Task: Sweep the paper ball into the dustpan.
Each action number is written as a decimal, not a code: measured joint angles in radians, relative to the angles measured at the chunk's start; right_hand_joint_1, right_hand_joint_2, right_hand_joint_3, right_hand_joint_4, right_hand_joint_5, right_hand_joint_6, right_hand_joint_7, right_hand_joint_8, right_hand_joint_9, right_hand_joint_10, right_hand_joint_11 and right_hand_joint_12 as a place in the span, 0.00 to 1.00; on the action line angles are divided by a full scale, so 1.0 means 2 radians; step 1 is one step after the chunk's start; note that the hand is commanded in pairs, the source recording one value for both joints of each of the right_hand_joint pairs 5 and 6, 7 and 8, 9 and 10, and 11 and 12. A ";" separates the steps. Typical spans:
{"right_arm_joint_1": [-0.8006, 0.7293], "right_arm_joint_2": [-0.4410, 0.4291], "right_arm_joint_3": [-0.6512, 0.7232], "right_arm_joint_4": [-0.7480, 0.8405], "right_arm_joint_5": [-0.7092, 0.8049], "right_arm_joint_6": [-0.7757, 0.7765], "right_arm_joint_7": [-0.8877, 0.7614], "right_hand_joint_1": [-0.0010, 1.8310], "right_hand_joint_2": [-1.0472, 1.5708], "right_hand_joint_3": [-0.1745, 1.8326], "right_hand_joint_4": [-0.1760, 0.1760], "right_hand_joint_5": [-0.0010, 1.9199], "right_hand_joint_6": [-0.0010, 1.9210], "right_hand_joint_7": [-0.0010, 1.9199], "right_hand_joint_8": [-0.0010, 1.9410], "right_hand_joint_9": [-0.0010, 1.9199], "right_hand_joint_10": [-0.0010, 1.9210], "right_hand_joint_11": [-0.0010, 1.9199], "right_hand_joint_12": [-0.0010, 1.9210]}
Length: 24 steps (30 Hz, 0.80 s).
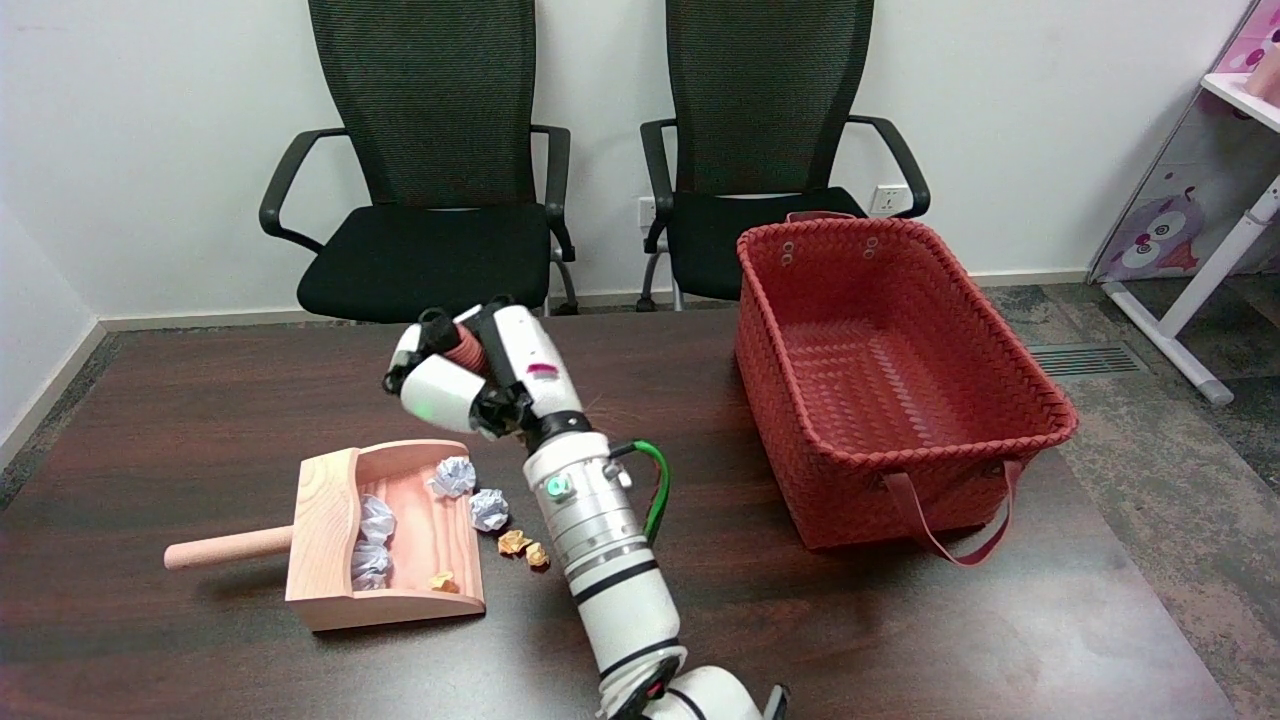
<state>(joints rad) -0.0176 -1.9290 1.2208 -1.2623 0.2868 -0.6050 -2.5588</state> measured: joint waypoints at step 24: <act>0.090 -0.023 -0.031 0.220 -0.021 -0.134 -0.001 0.27 0.89 0.82 0.57 1.00 1.00 1.00 0.99 1.00 1.00 1.00 1.00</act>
<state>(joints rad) 0.1631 -1.9743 1.1596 -0.8219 0.2452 -0.8731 -2.5614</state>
